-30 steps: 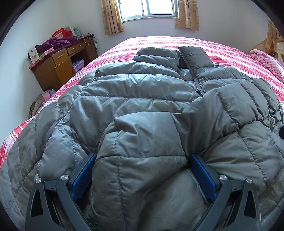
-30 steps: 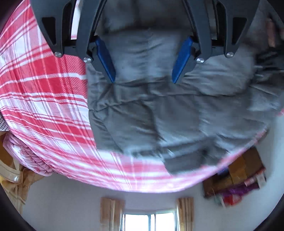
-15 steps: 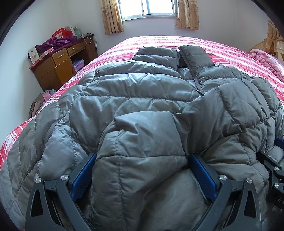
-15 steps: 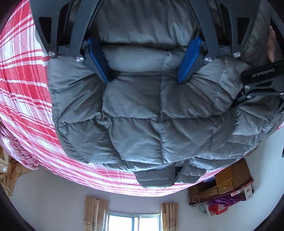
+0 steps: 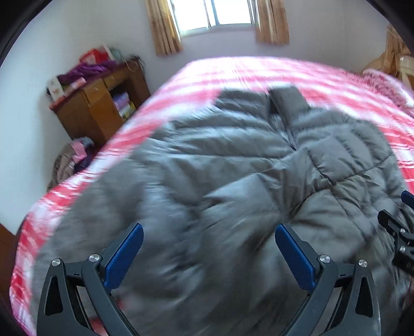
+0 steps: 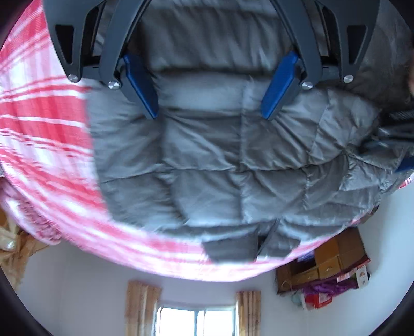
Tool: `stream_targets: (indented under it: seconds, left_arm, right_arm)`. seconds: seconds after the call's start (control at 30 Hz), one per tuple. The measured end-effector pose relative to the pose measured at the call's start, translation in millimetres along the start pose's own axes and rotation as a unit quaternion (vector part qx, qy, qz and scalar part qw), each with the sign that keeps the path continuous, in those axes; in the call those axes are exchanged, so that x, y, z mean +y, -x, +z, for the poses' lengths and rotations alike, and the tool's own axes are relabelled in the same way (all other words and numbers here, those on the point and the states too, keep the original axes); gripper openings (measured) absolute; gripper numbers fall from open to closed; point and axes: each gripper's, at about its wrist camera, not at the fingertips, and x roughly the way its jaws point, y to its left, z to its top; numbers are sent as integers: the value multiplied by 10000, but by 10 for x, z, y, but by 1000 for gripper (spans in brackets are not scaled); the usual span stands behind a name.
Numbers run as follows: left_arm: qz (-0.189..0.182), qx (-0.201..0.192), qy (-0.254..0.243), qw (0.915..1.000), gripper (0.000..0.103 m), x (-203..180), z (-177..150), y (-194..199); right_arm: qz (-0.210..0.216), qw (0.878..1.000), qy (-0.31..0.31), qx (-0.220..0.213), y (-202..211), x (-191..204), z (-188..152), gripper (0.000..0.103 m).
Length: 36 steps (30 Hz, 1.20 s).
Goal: Fold large clothes
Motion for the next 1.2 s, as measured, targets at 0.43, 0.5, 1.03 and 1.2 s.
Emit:
stream_targets:
  seconds: [0.43,0.5,1.03,1.2]
  left_arm:
    - [1839,396,2164,9580,102,2397,-1730,929]
    - [1765,520,2306,9555,102,2497,-1858,908]
    - [1528,-560,1755,9709,0,2158,-1082,1290]
    - [1459,-696,1647,9730,1,2096,-823,1524]
  right_arm:
    - [30,9927,1115,-467,663,182,-679,92]
    - [82,9932,1068,-462,638,183,-690,92]
    - [170,9977,239,-617,712,-205,-778,92]
    - [248,9986,-80,-452,618,-306,-777,92]
